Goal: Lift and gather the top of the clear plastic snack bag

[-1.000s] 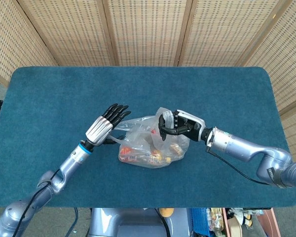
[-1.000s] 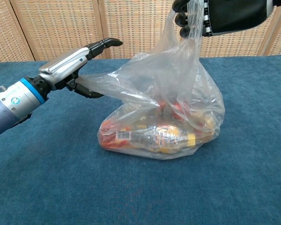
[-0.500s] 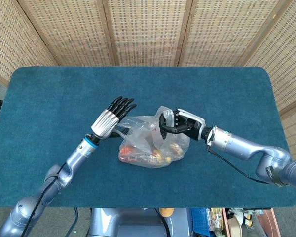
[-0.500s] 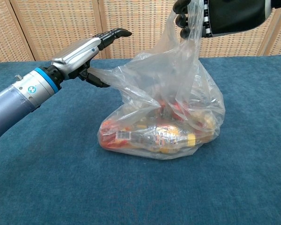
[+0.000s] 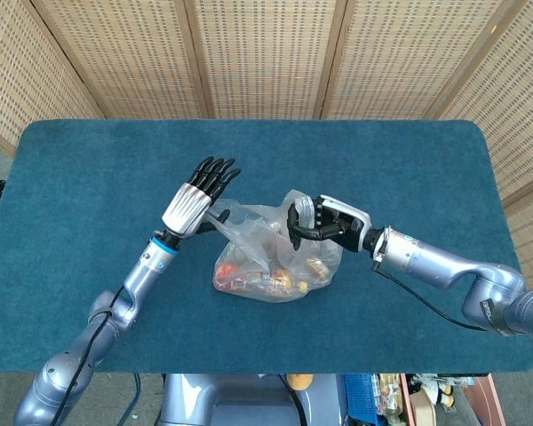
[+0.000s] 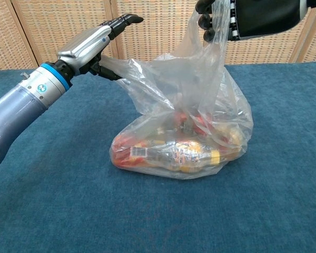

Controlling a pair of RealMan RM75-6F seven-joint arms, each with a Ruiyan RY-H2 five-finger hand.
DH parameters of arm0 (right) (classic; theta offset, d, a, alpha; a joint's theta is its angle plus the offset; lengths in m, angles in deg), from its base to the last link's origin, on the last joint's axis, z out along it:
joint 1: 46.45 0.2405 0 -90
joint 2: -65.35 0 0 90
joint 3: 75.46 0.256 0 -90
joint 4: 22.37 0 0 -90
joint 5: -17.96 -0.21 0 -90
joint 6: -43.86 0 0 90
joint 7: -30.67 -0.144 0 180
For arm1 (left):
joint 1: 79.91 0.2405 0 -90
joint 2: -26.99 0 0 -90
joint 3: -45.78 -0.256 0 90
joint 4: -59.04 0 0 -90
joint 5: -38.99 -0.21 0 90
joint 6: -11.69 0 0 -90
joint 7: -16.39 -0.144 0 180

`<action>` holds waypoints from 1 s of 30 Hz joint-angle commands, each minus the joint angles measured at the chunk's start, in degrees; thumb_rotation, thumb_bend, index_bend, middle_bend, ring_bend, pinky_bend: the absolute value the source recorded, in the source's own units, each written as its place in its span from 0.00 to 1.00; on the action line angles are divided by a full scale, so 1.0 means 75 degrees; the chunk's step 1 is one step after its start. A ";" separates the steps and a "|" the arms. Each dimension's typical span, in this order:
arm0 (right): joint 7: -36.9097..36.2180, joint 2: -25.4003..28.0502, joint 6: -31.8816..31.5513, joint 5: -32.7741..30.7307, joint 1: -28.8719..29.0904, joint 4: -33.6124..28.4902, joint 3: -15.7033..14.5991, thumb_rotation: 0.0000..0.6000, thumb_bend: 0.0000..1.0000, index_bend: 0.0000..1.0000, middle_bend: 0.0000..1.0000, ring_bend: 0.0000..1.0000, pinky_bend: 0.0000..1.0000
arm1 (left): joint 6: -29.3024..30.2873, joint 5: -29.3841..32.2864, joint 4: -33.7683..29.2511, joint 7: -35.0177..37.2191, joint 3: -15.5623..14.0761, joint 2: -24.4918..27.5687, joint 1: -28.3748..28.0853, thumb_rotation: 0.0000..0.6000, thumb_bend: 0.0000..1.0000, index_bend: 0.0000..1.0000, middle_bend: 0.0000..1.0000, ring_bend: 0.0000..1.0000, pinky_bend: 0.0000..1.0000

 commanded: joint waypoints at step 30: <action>-0.0154 0.0193 -0.0287 0.0137 0.0074 0.0046 -0.0193 1.00 0.45 0.57 0.65 0.55 0.52 | -0.0917 0.1219 0.0329 -0.0704 0.0707 0.0472 -0.1214 1.00 0.47 0.28 0.00 0.00 0.01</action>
